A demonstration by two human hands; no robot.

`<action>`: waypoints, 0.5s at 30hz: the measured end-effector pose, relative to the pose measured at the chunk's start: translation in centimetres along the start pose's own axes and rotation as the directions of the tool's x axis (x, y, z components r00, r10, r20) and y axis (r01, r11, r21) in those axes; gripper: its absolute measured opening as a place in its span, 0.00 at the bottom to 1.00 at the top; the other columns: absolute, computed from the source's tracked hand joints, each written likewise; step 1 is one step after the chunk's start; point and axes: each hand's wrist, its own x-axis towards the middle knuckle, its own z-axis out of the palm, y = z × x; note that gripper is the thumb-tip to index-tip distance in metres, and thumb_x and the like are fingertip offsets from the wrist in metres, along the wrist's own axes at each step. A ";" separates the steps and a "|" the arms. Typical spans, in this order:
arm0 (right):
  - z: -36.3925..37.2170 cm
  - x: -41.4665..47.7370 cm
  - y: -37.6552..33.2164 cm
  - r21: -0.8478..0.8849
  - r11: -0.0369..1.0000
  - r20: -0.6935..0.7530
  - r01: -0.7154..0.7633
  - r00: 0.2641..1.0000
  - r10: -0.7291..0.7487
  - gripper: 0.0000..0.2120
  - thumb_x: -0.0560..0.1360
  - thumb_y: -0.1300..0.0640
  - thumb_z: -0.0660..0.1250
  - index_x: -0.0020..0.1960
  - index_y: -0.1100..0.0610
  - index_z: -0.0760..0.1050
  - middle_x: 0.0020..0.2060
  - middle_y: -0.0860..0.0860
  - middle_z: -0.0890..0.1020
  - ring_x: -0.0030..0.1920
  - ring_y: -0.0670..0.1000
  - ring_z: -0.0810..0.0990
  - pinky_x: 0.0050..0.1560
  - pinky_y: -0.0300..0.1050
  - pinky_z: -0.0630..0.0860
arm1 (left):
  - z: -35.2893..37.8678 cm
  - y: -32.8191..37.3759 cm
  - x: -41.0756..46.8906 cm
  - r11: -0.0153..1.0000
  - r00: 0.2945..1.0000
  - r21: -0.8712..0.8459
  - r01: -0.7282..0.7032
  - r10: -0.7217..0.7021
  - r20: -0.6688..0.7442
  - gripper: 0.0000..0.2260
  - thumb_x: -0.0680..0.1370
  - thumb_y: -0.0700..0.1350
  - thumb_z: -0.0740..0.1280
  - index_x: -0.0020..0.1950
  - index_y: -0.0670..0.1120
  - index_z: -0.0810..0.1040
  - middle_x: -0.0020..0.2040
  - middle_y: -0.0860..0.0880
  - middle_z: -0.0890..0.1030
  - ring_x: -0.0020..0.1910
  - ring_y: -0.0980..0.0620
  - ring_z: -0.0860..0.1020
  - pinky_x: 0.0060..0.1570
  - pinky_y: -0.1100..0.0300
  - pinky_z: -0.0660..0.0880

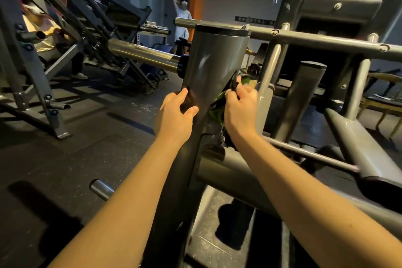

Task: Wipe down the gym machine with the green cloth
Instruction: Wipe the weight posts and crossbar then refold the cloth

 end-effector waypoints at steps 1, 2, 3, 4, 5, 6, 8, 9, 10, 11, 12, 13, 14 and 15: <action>-0.3 -2.1 0.7 -0.051 0.999 0.067 -0.020 0.998 0.024 0.17 0.83 0.60 0.63 0.71 0.51 0.72 0.61 0.50 0.68 0.57 0.43 0.72 0.53 0.26 0.72 | 0.0 -0.1 0.0 1.000 1.000 0.004 0.001 -0.001 0.003 0.26 0.82 0.50 0.68 0.80 0.54 0.65 0.75 0.51 0.69 0.72 0.49 0.70 0.65 0.54 0.69; -0.7 -3.7 1.0 -0.107 0.994 0.124 -0.016 0.992 0.029 0.25 0.83 0.61 0.64 0.78 0.51 0.65 0.63 0.47 0.66 0.61 0.42 0.70 0.55 0.23 0.69 | 0.0 -0.1 0.0 1.000 1.000 0.008 0.002 -0.002 0.004 0.26 0.82 0.50 0.68 0.80 0.55 0.65 0.74 0.51 0.69 0.72 0.48 0.71 0.66 0.52 0.69; -1.0 -4.3 1.3 -0.161 0.987 0.148 0.010 0.989 0.015 0.28 0.82 0.62 0.65 0.80 0.52 0.61 0.63 0.46 0.65 0.62 0.41 0.68 0.56 0.21 0.68 | -0.1 -0.2 0.0 1.000 1.000 0.009 0.005 -0.005 0.003 0.26 0.82 0.51 0.68 0.79 0.55 0.65 0.74 0.51 0.70 0.71 0.48 0.71 0.66 0.50 0.71; -1.2 -3.8 0.9 -0.186 0.982 0.143 0.035 0.990 -0.008 0.28 0.82 0.62 0.65 0.80 0.52 0.61 0.63 0.47 0.67 0.62 0.42 0.68 0.57 0.22 0.68 | 0.0 -0.2 0.0 1.000 1.000 0.008 0.008 -0.008 0.003 0.26 0.82 0.51 0.68 0.79 0.56 0.65 0.73 0.52 0.70 0.70 0.48 0.72 0.66 0.48 0.72; -1.3 -2.4 0.5 -0.209 0.976 0.127 0.059 0.991 -0.033 0.26 0.82 0.62 0.64 0.79 0.53 0.64 0.62 0.49 0.70 0.60 0.43 0.71 0.60 0.27 0.70 | 0.0 -0.3 0.1 1.000 1.000 0.007 0.010 -0.010 0.004 0.26 0.82 0.51 0.68 0.79 0.56 0.66 0.73 0.52 0.70 0.70 0.48 0.72 0.65 0.48 0.73; -1.4 -0.7 -0.4 -0.221 0.971 0.097 0.093 0.993 -0.073 0.24 0.82 0.63 0.64 0.77 0.54 0.69 0.59 0.52 0.74 0.58 0.45 0.74 0.60 0.33 0.74 | 0.0 -0.3 0.1 1.000 1.000 0.007 0.013 -0.013 0.006 0.26 0.82 0.51 0.69 0.79 0.56 0.66 0.72 0.53 0.70 0.69 0.48 0.73 0.64 0.49 0.73; -1.3 3.3 -2.7 -0.215 0.965 0.019 0.152 0.988 -0.152 0.17 0.79 0.64 0.63 0.67 0.57 0.78 0.48 0.54 0.80 0.48 0.46 0.79 0.50 0.39 0.78 | 0.1 -0.3 0.3 1.000 1.000 0.011 0.008 -0.008 0.004 0.26 0.82 0.48 0.69 0.79 0.56 0.66 0.72 0.52 0.71 0.68 0.48 0.73 0.61 0.52 0.73; -1.2 4.8 -4.1 -0.180 0.972 -0.012 0.153 0.987 -0.158 0.13 0.79 0.64 0.64 0.62 0.57 0.80 0.44 0.53 0.80 0.44 0.45 0.79 0.46 0.38 0.76 | 0.1 -0.4 0.3 1.000 1.000 0.006 0.004 -0.004 0.002 0.26 0.82 0.47 0.69 0.79 0.56 0.66 0.71 0.52 0.71 0.68 0.49 0.74 0.59 0.54 0.72; -1.0 6.2 -5.1 -0.145 0.978 -0.040 0.151 0.986 -0.159 0.11 0.79 0.64 0.64 0.59 0.57 0.81 0.43 0.51 0.80 0.43 0.43 0.79 0.45 0.35 0.75 | 0.1 -0.4 0.3 1.000 1.000 -0.006 0.007 -0.007 0.006 0.26 0.81 0.45 0.69 0.79 0.56 0.67 0.71 0.53 0.72 0.67 0.50 0.74 0.58 0.55 0.71; -0.8 7.0 -5.6 -0.123 0.982 -0.060 0.143 0.987 -0.152 0.10 0.80 0.63 0.65 0.59 0.58 0.81 0.43 0.50 0.81 0.42 0.40 0.79 0.46 0.32 0.75 | 0.1 -0.6 0.3 1.000 1.000 -0.023 0.011 -0.010 0.011 0.27 0.81 0.44 0.70 0.78 0.56 0.67 0.70 0.53 0.72 0.67 0.50 0.73 0.57 0.56 0.70; -0.7 7.4 -5.6 -0.102 0.985 -0.076 0.141 0.986 -0.149 0.12 0.80 0.61 0.66 0.62 0.58 0.80 0.44 0.48 0.82 0.43 0.39 0.80 0.46 0.31 0.76 | 0.1 -0.9 0.4 0.999 1.000 -0.037 0.009 -0.008 0.016 0.27 0.81 0.43 0.70 0.78 0.55 0.67 0.69 0.54 0.72 0.67 0.51 0.73 0.57 0.57 0.69; -0.4 7.3 -5.3 -0.093 0.988 -0.081 0.124 0.988 -0.132 0.14 0.80 0.58 0.67 0.65 0.57 0.80 0.46 0.49 0.82 0.45 0.39 0.81 0.49 0.33 0.79 | 0.1 -1.2 0.4 0.999 1.000 -0.041 0.003 -0.002 0.023 0.28 0.80 0.43 0.71 0.78 0.55 0.67 0.69 0.54 0.72 0.67 0.51 0.73 0.58 0.58 0.69; -0.3 6.7 -4.8 -0.112 0.987 -0.084 0.116 0.989 -0.126 0.16 0.79 0.55 0.67 0.66 0.56 0.79 0.48 0.51 0.82 0.47 0.42 0.81 0.52 0.38 0.80 | 0.1 -1.5 0.3 0.999 0.999 -0.044 -0.009 0.010 0.034 0.28 0.80 0.42 0.71 0.78 0.54 0.67 0.69 0.54 0.73 0.67 0.52 0.73 0.60 0.57 0.70; -0.2 5.5 -4.3 -0.140 0.984 -0.083 0.108 0.989 -0.121 0.17 0.79 0.54 0.68 0.67 0.54 0.79 0.50 0.52 0.81 0.49 0.45 0.80 0.54 0.40 0.80 | 0.1 -1.8 0.1 0.998 0.999 -0.053 -0.016 0.019 0.050 0.28 0.80 0.41 0.71 0.78 0.53 0.68 0.69 0.53 0.73 0.68 0.52 0.73 0.62 0.57 0.70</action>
